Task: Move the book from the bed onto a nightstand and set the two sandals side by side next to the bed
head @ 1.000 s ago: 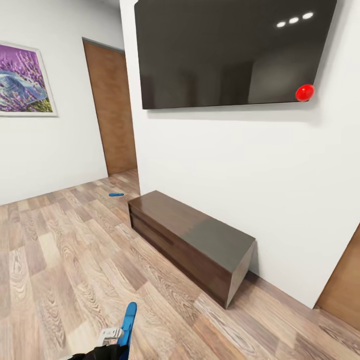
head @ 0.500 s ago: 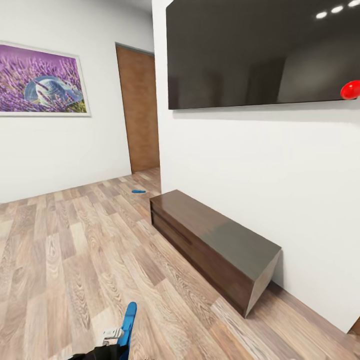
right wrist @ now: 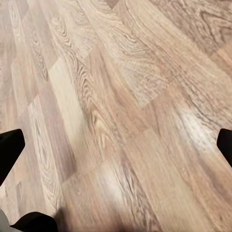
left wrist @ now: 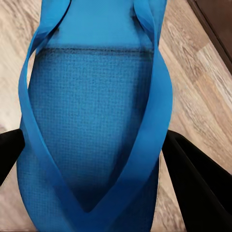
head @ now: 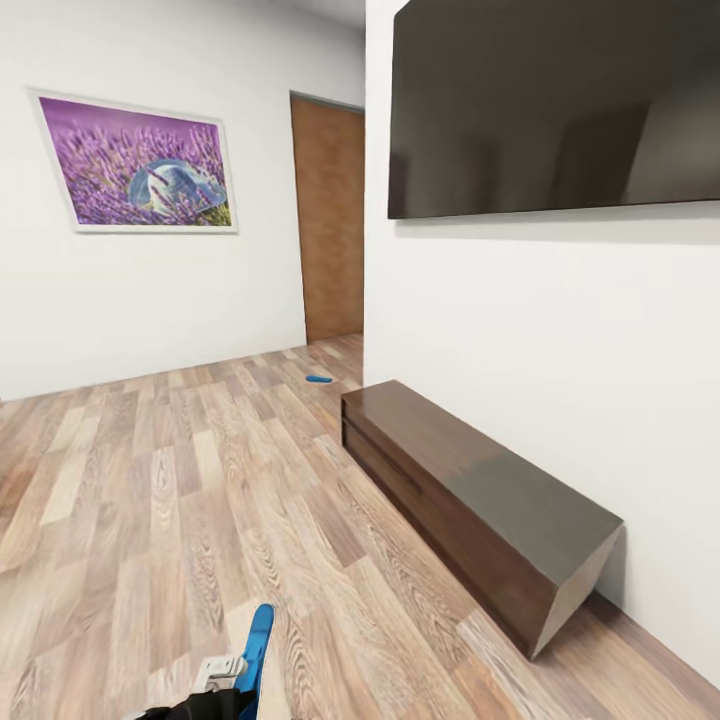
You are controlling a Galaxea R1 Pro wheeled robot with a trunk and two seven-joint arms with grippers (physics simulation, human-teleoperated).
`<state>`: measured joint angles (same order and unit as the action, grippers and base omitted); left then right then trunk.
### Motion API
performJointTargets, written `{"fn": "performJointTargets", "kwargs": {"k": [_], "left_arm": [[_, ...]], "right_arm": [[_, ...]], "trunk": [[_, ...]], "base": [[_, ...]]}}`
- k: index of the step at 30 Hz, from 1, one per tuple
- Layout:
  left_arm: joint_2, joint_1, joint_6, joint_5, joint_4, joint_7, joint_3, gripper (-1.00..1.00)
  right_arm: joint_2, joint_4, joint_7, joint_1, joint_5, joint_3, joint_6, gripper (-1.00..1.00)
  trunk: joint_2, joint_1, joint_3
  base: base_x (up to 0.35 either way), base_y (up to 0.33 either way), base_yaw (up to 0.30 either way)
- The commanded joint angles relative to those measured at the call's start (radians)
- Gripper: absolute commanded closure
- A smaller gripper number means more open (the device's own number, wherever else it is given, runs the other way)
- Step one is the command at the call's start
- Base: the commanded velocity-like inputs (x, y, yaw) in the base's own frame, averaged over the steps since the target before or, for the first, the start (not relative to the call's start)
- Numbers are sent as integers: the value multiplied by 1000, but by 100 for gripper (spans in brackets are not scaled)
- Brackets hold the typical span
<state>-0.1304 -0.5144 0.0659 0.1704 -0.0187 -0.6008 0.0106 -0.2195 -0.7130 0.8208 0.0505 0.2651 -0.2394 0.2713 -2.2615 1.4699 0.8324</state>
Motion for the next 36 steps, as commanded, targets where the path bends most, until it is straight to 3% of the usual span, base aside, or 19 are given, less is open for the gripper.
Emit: {"fn": "performJointTargets", "kwargs": {"k": [1,36], "left_arm": [[0,-1,3,4,1,-4,0,100],[0,-1,3,4,2,-4,0,100]], "right_arm": [[0,0,3,0,9,-1,9,-100],[-2,-1,3,0,9,-1,9,-100]], "trunk": [[0,0,1],[0,0,1]], "base": [[0,0,294],[0,0,294]]}}
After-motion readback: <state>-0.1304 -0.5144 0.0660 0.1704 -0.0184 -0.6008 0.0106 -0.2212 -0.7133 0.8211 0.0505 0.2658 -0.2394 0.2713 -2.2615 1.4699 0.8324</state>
